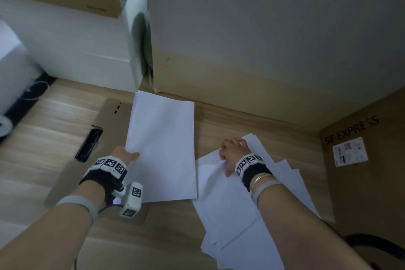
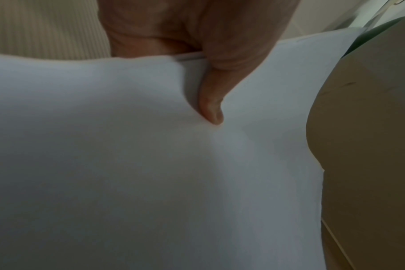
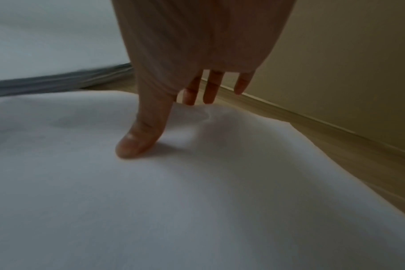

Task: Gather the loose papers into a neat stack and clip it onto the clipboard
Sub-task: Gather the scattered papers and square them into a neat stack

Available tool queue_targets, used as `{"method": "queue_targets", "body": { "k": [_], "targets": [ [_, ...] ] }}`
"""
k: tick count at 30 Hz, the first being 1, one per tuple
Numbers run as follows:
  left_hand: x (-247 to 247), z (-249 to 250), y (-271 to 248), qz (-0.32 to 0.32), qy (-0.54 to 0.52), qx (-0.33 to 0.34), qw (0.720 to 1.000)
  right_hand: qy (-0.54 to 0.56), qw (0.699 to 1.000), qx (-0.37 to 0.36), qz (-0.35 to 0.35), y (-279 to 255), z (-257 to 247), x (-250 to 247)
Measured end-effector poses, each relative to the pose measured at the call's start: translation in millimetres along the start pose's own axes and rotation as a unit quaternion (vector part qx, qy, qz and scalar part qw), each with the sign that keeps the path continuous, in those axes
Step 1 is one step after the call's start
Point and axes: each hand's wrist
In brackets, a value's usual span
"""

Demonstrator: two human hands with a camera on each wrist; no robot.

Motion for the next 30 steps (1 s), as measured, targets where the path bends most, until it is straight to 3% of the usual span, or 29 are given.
{"method": "queue_targets", "body": {
  "k": [6, 15, 21, 25, 30],
  "targets": [
    [-2.4, -2.0, 3.5, -0.008, 0.001, 0.0, 1.0, 0.107, 0.994, 0.016, -0.011, -0.7, -6.2, -6.1],
    [-0.5, -3.4, 4.0, -0.014, 0.013, 0.003, 1.0, -0.009, 1.0, 0.01, 0.009, 0.3, -7.6, -11.8],
    [-0.9, -2.3, 3.0, -0.02, 0.023, 0.005, 1.0, 0.148, 0.987, 0.065, 0.008, -18.5, 25.0, -12.3],
    [-0.5, 1.9, -3.3, -0.027, 0.039, 0.009, 0.999, 0.256, 0.952, 0.136, 0.1, -46.5, 63.6, -24.1],
    [6.1, 11.3, -11.5, -0.035, 0.038, 0.024, 0.998, 0.421, 0.86, 0.162, 0.24, -70.6, 97.9, -43.6]
  ]
}}
Point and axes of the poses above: each hand's wrist, its own y-axis towards the middle knuckle, its own x-axis out of the palm, z = x × y, and after that the axes turned 13 degrees about y, right-handed
